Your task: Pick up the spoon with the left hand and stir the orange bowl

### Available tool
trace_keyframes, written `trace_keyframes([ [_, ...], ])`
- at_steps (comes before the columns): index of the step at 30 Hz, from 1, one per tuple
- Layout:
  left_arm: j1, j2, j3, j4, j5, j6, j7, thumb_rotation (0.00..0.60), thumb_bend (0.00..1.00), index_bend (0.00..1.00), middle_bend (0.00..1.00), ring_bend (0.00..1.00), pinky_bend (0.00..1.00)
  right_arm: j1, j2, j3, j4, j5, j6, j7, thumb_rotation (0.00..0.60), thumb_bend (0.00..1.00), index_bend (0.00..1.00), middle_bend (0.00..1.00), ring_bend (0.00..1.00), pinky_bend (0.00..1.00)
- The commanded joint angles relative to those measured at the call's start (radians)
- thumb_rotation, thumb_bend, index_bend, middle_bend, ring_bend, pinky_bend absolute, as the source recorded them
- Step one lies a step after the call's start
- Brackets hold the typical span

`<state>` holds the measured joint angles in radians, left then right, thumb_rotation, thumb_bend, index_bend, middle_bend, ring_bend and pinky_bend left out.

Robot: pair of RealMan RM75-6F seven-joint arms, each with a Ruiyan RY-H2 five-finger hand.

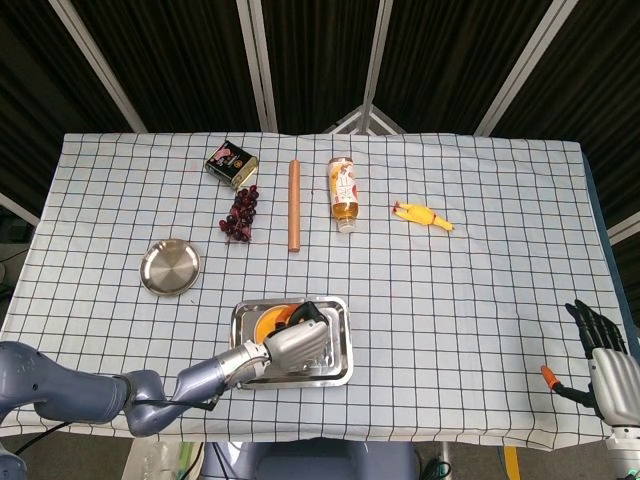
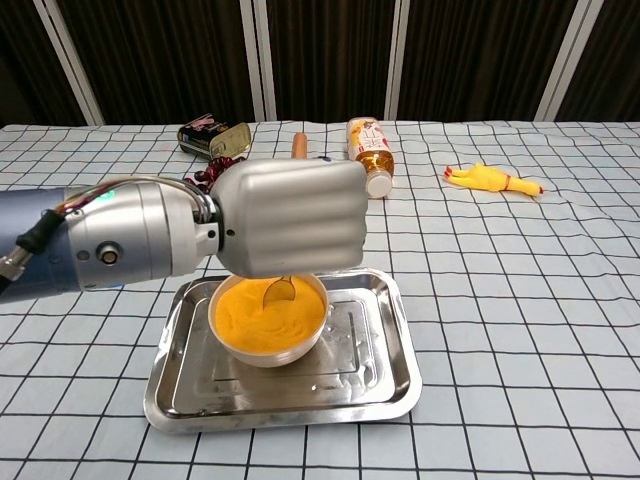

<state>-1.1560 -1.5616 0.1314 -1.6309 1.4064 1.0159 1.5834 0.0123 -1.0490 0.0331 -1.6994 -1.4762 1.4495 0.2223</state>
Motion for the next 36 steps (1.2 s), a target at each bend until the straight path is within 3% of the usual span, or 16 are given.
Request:
trace_keyframes([
  [1,0.004,0.006,-0.006,-0.011,0.018,-0.007,-0.007,0.6,0.59,0.81,1.0,1.0,1.0,0.0,0.0,0.0,0.0,0.0,0.0,-0.001,0.6,0.34,0.0,0.0,0.0,0.0],
  [20,0.062,0.145,-0.031,-0.057,0.077,-0.006,-0.054,0.6,0.59,0.81,1.0,1.0,1.0,-0.001,-0.002,0.001,-0.002,0.005,-0.001,-0.007,0.6,0.34,0.0,0.0,0.0,0.0],
  [36,0.091,0.055,-0.063,0.049,0.082,-0.056,-0.065,0.6,0.59,0.81,1.0,1.0,1.0,0.0,0.001,0.002,0.0,0.005,-0.002,0.001,0.6,0.34,0.0,0.0,0.0,0.0],
])
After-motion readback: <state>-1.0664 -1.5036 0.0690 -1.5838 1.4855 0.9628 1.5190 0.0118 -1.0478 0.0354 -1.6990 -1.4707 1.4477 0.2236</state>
